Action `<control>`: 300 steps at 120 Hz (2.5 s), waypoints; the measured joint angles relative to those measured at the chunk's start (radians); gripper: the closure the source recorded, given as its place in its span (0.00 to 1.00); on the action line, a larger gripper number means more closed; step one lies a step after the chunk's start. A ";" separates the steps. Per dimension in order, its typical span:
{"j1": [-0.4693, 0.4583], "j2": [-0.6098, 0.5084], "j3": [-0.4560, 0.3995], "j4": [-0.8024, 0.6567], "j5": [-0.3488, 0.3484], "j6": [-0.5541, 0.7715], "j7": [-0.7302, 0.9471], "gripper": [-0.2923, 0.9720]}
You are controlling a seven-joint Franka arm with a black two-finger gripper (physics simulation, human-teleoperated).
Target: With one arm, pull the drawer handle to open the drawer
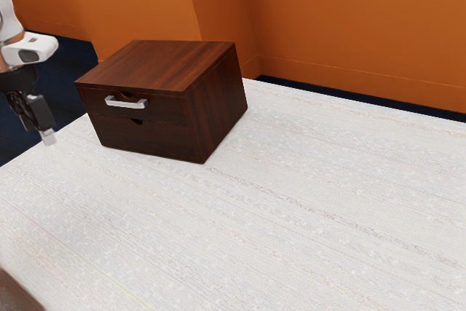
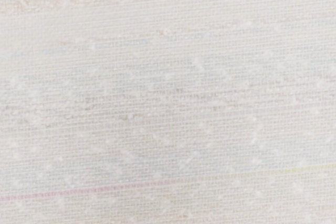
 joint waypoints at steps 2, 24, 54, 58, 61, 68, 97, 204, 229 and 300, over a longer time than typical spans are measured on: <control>0.001 0.000 0.000 0.000 0.000 0.004 0.006 0.23; 0.011 -0.005 0.002 0.000 0.002 0.038 0.064 0.23; -0.267 -0.083 0.026 -0.062 0.028 0.073 0.237 0.23; -0.352 -0.094 0.033 -0.086 0.033 0.093 0.275 0.23; -0.394 -0.099 0.044 -0.101 0.036 0.112 0.305 0.23; -0.409 -0.104 0.072 -0.121 0.038 0.154 0.376 0.23; -0.350 -0.101 0.104 -0.178 0.041 0.299 0.623 0.23; -0.174 0.118 0.130 -0.134 -0.236 0.747 1.331 0.51; -0.131 0.185 0.124 -0.074 -0.318 0.760 1.434 0.52; -0.075 0.311 0.118 0.030 -0.405 0.767 1.600 0.56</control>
